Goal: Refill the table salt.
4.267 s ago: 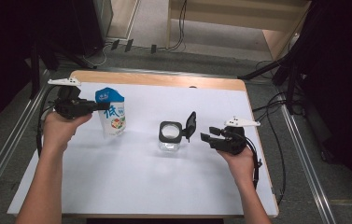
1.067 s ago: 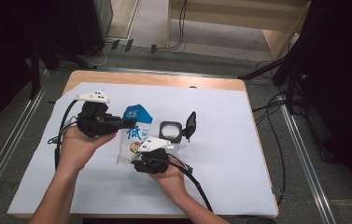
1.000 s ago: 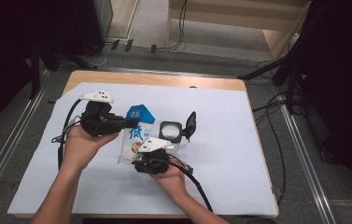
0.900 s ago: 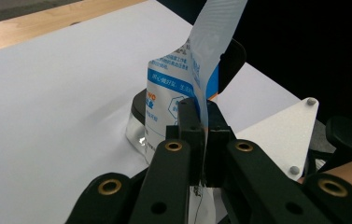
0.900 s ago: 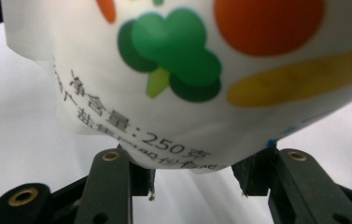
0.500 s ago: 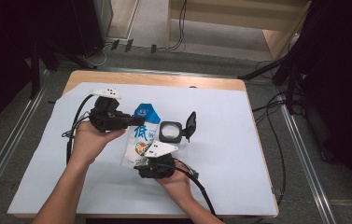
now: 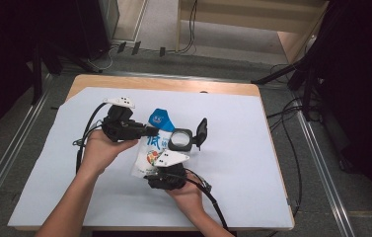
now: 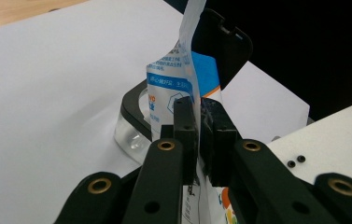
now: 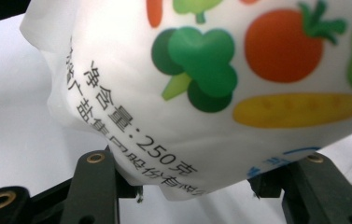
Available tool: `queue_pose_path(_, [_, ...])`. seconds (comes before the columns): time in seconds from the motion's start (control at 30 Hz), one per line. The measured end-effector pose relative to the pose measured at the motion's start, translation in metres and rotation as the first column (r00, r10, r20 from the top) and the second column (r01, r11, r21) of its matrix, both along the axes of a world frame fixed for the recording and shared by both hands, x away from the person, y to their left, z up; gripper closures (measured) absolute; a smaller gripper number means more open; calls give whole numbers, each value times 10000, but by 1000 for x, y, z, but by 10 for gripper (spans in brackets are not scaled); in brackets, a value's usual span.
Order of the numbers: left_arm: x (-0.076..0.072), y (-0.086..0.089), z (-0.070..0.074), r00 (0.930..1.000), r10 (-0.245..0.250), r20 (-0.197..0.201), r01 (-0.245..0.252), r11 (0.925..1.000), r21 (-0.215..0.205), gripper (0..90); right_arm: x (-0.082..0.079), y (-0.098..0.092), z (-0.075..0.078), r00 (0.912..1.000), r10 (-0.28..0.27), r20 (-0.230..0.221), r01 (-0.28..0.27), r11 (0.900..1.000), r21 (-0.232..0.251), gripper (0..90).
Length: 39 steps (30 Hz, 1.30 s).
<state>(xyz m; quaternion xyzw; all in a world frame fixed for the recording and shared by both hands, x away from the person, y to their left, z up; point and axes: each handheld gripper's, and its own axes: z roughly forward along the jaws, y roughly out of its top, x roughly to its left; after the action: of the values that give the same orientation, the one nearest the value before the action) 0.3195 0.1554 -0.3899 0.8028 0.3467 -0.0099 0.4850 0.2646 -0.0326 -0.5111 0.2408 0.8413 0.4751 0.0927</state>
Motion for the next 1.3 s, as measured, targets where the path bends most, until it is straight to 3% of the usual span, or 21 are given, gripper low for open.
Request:
queue_pose_path(0.17, [-5, 2, -3, 9999, -39, -129, 41, 9999, 159, 831, 1, 1, -1, 10000, -63, -66, 63, 10000, 49, 489])
queue_pose_path(0.33, [-5, 2, -3, 9998, -146, -114, 149, 9996, 219, 900, 0, 2, -1, 10000, -41, 8, 41, 10000, 40, 487])
queue_pose_path(0.47, [-4, -1, -3, 9994, -328, -120, 331, 9991, 278, 900, -3, 5, 0, 9996, 228, 162, -229, 9997, 98, 426])
queue_pose_path(0.6, [-1, -2, -4, 9994, -318, -160, 321, 9993, 189, 900, -5, 5, 0, 9994, 157, 317, -164, 9996, 219, 400])
queue_pose_path(0.77, [4, -11, -8, 9990, -450, -59, 452, 9983, 362, 900, -6, 4, 1, 9999, -61, 126, 58, 9997, 222, 442])
queue_pose_path(1.1, [14, -22, -11, 9980, -623, -146, 627, 9976, 296, 900, -5, -1, 0, 9995, -298, 66, 297, 9994, 179, 413])
queue_pose_path(1.3, [15, -29, -15, 9976, -682, -152, 689, 9963, 518, 900, -4, -4, -3, 9967, -623, -529, 648, 9968, 470, 471])
